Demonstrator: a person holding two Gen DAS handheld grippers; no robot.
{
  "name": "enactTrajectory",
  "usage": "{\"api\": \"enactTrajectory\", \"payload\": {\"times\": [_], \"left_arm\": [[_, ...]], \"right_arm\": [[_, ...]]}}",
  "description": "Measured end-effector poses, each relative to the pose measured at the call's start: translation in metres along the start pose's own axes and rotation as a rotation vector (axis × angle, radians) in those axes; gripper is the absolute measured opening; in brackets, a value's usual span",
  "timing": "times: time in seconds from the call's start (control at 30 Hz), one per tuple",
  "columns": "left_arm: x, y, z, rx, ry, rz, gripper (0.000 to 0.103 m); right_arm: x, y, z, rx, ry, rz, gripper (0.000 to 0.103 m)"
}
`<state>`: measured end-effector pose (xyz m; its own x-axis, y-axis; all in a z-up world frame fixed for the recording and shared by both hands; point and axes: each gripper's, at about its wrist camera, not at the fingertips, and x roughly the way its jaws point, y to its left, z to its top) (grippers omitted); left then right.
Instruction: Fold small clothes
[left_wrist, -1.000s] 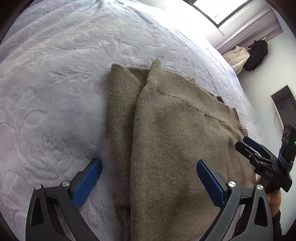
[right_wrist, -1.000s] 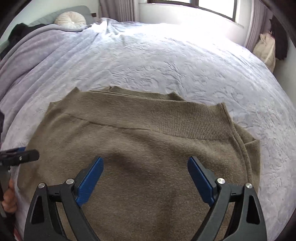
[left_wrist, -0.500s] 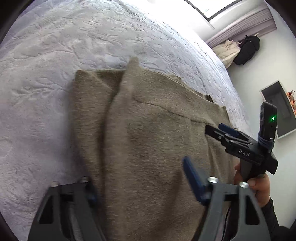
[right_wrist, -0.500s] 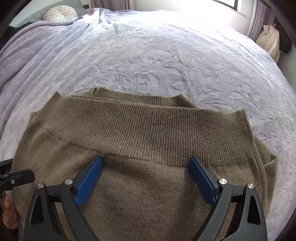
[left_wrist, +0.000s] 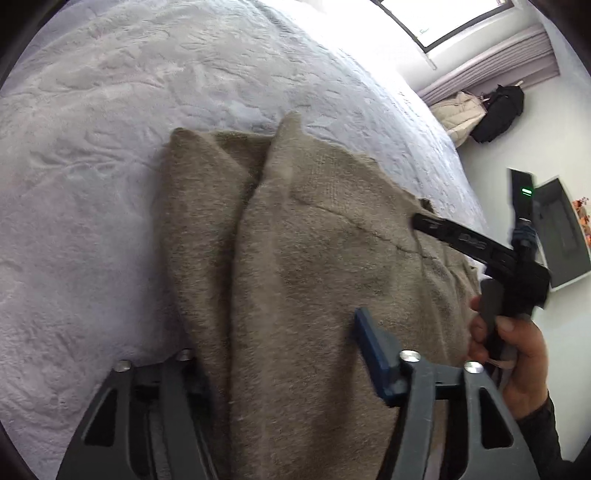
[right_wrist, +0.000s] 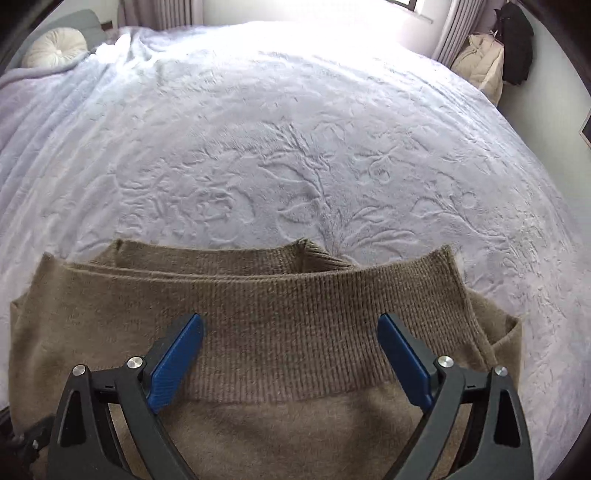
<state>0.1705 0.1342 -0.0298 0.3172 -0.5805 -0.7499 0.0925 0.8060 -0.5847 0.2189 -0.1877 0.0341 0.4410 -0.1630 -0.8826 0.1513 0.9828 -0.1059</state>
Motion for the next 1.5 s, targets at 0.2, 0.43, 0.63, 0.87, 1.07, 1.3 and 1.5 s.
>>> {"api": "enactTrajectory", "payload": {"times": [0.2,0.43,0.63,0.87,1.07,1.3,1.5], "left_arm": [[0.007,-0.022,0.002,0.047,0.004,0.124,0.068],[-0.006,-0.009,0.003,-0.006,-0.013,0.085,0.026],[-0.015,-0.019,0.001,0.02,-0.019,0.132,0.02],[-0.024,-0.038,0.003,0.049,-0.029,0.188,0.017],[-0.033,-0.05,0.006,0.074,-0.029,0.228,0.017],[-0.035,-0.074,0.008,0.083,-0.021,0.277,0.016],[-0.029,-0.107,0.012,0.114,-0.003,0.351,0.015]], "right_arm": [[0.0,0.01,-0.011,-0.069,0.038,-0.007,0.1],[-0.037,0.005,-0.073,-0.13,-0.02,0.029,0.1],[-0.053,-0.01,-0.122,-0.13,-0.027,0.084,0.1],[-0.07,-0.016,-0.171,-0.176,-0.084,0.107,0.101],[-0.072,-0.01,-0.155,-0.199,-0.07,0.103,0.101],[-0.062,-0.019,-0.146,-0.217,-0.05,0.186,0.103],[-0.048,-0.052,-0.11,-0.078,-0.062,0.165,0.103]]}}
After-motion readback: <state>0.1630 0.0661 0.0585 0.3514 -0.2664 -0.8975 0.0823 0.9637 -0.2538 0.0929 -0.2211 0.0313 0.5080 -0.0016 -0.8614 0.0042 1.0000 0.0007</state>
